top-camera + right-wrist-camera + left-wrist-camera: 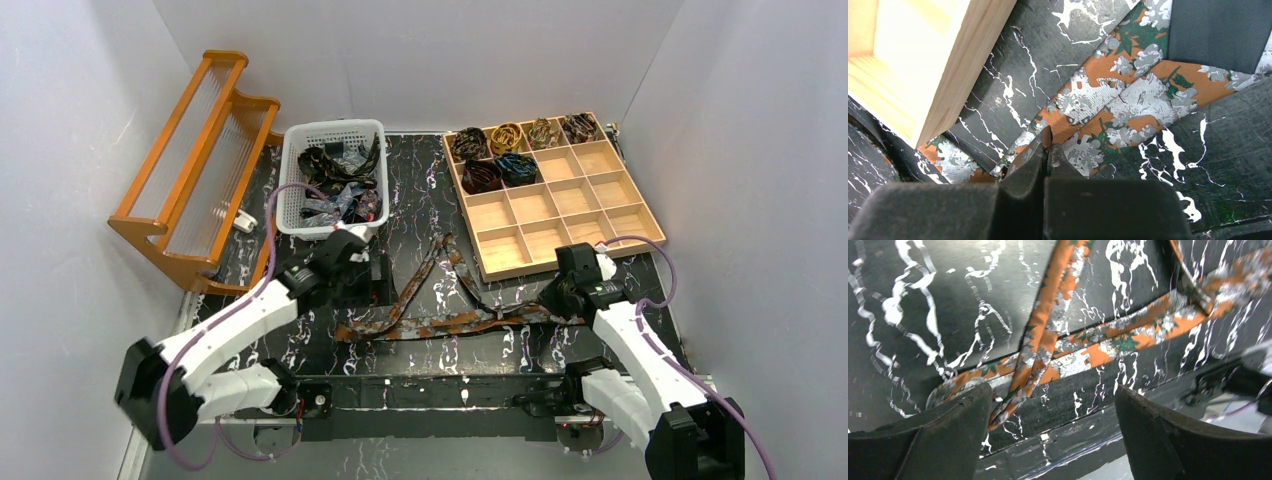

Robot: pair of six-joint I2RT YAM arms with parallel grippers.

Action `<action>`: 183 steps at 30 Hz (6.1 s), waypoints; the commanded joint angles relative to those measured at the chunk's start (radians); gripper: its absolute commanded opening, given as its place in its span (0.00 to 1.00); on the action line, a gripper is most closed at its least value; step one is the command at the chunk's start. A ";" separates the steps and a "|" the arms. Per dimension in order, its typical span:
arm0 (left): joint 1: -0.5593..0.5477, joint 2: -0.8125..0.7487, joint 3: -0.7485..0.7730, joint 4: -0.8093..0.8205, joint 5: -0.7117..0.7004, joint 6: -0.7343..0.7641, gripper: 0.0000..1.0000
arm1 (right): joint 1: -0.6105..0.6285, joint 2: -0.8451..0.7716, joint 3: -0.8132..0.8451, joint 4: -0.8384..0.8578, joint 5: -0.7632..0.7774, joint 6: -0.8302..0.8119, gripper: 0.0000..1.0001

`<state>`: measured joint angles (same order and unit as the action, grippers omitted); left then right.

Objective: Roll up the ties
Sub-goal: Flatten out the tie at the center of the board.

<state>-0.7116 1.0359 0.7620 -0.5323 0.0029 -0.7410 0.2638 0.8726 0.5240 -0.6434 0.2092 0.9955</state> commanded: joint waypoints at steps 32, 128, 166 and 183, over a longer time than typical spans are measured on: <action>-0.133 0.642 0.227 0.129 -0.110 0.520 0.37 | -0.005 0.066 0.027 0.067 0.001 -0.068 0.01; 0.389 0.276 0.144 -0.296 0.424 0.497 0.01 | -0.373 0.152 0.170 0.071 0.243 -0.183 0.79; 0.395 -0.138 0.046 -0.165 0.036 0.091 0.90 | 0.584 0.847 0.516 0.456 -0.495 -1.077 0.70; 0.396 -0.220 -0.002 -0.149 0.030 0.028 0.90 | 0.678 0.830 0.522 0.439 -0.359 -1.061 0.17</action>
<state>-0.3218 0.8433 0.7746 -0.6800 0.0441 -0.6937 0.9306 1.7493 1.0138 -0.1856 -0.1474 -0.0784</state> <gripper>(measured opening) 0.902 0.204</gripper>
